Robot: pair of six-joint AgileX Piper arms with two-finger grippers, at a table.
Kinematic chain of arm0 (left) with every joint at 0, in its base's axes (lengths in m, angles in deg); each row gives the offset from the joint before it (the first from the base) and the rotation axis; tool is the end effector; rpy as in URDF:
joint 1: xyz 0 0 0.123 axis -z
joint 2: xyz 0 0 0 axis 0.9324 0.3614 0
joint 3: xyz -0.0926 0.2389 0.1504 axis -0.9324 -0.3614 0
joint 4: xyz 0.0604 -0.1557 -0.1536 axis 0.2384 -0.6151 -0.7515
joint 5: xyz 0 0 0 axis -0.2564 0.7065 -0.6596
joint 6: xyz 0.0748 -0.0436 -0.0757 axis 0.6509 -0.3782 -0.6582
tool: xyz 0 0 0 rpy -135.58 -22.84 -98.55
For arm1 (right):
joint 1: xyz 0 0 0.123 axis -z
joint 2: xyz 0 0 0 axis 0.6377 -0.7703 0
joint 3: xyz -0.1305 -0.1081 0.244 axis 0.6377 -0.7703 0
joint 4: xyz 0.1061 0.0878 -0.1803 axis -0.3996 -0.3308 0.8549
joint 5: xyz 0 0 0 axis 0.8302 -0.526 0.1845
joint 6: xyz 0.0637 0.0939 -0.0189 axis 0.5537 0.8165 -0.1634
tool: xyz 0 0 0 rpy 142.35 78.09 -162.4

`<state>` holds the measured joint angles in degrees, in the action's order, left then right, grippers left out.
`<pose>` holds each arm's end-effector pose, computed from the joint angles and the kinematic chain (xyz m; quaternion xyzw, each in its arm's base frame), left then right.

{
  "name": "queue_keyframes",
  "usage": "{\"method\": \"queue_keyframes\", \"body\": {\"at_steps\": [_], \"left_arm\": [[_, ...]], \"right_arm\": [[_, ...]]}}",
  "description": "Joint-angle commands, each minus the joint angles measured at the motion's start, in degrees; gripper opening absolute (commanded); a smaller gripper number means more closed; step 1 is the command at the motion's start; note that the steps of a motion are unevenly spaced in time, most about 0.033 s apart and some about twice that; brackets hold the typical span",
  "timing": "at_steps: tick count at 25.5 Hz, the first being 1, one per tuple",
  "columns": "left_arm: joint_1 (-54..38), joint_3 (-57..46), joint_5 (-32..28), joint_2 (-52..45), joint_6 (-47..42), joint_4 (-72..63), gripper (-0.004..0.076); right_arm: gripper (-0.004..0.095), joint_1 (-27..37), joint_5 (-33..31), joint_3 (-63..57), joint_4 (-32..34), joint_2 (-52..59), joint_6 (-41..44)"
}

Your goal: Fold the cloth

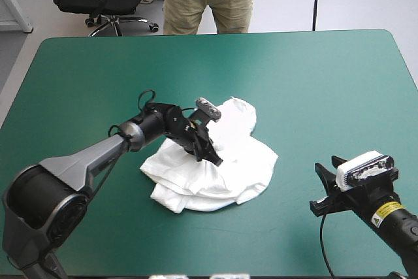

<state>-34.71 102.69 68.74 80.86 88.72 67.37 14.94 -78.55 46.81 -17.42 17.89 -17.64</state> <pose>0.2876 -0.2283 0.2178 0.4041 0.8822 -0.1567 0.1840 0.0854 0.0356 0.3080 -0.1872 0.8060 0.0965 0.5532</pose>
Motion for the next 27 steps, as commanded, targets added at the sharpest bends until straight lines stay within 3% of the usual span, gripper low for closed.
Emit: {"method": "queue_keyframes", "body": {"at_steps": [1, 8, 10, 14, 16, 19, 22, 27], "left_arm": [[7.6, 6.9, 2.0, 2.0, 2.9, -3.0, -0.0017], [11.6, 15.0, 5.4, 4.8, 2.1, 3.2, 0.0002], [11.6, 16.0, 6.6, 4.3, 2.1, 3.2, 0.01], [11.6, 19.1, 9.5, 2.3, -1.1, 4.6, 0.0414], [11.6, 20.3, 10.6, -0.1, -5.3, 8.1, 0.0483], [11.3, 20.5, 12.4, -5.1, -10.1, 13.3, 0.0455], [9.7, 20.0, 18.6, -10.6, -12.7, 14.5, 0.0437], [5.9, 9.1, 23.6, -20.8, -15.7, 12.0, 0.0437]], "right_arm": [[0.0378, 0.1, 4.1, 2.4, 1.0, -0.1, 0.1], [0.0378, 0.1, 3.3, 4.3, 3.4, -0.1, 0.2], [0.0378, 0.1, 3.3, 4.3, 3.5, -0.1, 0.6], [0.0378, 0.1, 3.4, 4.3, 3.6, -0.1, 0.6], [0.0378, 0.1, 3.4, 4.3, 3.6, -0.1, 0.8], [0.0378, 0.1, 3.4, 4.3, 3.6, -0.1, 0.8], [0.0378, 0.1, 3.4, 4.3, 3.8, -0.1, 0.8], [0.0378, 0.1, 3.6, 4.3, 3.9, -0.1, 0.8]]}}
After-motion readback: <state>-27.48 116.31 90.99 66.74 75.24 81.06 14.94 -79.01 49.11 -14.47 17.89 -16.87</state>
